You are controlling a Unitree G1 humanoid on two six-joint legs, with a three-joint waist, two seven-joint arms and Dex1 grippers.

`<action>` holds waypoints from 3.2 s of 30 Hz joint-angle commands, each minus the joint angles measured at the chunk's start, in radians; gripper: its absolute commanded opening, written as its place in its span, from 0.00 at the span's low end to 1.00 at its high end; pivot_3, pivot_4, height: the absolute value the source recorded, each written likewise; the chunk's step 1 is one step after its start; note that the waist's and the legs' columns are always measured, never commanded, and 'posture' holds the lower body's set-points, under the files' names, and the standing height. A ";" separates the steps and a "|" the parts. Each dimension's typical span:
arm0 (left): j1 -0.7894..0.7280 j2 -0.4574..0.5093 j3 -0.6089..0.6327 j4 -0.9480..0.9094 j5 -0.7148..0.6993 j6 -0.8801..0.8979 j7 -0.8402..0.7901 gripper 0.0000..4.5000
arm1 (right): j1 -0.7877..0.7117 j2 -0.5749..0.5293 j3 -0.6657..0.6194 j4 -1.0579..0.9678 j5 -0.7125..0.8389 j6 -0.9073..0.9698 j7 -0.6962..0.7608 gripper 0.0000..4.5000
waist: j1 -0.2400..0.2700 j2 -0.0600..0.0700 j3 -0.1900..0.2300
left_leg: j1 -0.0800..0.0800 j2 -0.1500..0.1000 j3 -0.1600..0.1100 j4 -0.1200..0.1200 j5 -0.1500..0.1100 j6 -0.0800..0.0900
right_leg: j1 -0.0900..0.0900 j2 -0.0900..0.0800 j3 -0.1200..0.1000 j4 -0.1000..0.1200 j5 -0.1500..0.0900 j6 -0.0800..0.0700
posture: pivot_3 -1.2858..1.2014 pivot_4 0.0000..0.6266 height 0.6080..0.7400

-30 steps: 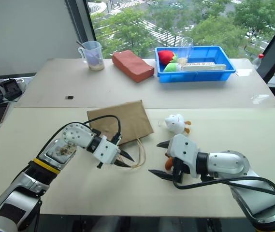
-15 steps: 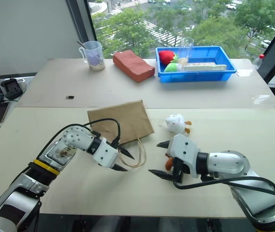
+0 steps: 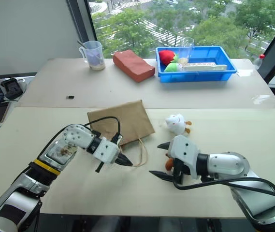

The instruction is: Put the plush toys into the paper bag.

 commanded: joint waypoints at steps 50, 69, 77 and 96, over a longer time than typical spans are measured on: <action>-0.327 -0.017 0.455 0.189 -0.214 0.338 0.355 0.00 | -0.432 0.835 0.216 1.011 -0.364 -0.283 -0.504 0.01 | -0.047 0.000 0.000 | 0.002 0.001 -0.002 -0.002 0.005 -0.011 | -0.004 0.002 0.002 0.005 0.001 -0.002 | 0.52 0.24 1.00; -0.226 0.049 0.627 -0.149 -0.278 0.466 0.632 0.00 | -0.559 0.890 0.124 1.168 -0.386 -0.230 -0.658 0.01 | -0.059 0.000 -0.001 | 0.002 0.002 -0.003 -0.002 0.006 -0.012 | -0.004 0.002 0.002 0.007 0.002 -0.002 | 0.52 0.24 1.00; -0.234 0.026 0.653 -0.129 -0.233 0.347 0.730 0.00 | -0.542 0.869 0.131 1.171 -0.399 -0.201 -0.649 0.01 | -0.054 0.000 -0.001 | 0.002 0.002 -0.003 -0.002 0.006 -0.012 | -0.003 0.002 0.002 0.006 0.002 -0.002 | 0.52 0.24 1.00; -0.101 0.046 0.550 -0.178 -0.223 0.354 0.662 0.00 | -0.521 0.867 0.112 1.064 -0.357 -0.245 -0.582 0.01 | -0.046 0.000 -0.001 | 0.002 0.001 -0.003 -0.003 0.005 -0.013 | -0.003 0.002 0.002 0.006 0.002 -0.002 | 0.52 0.24 1.00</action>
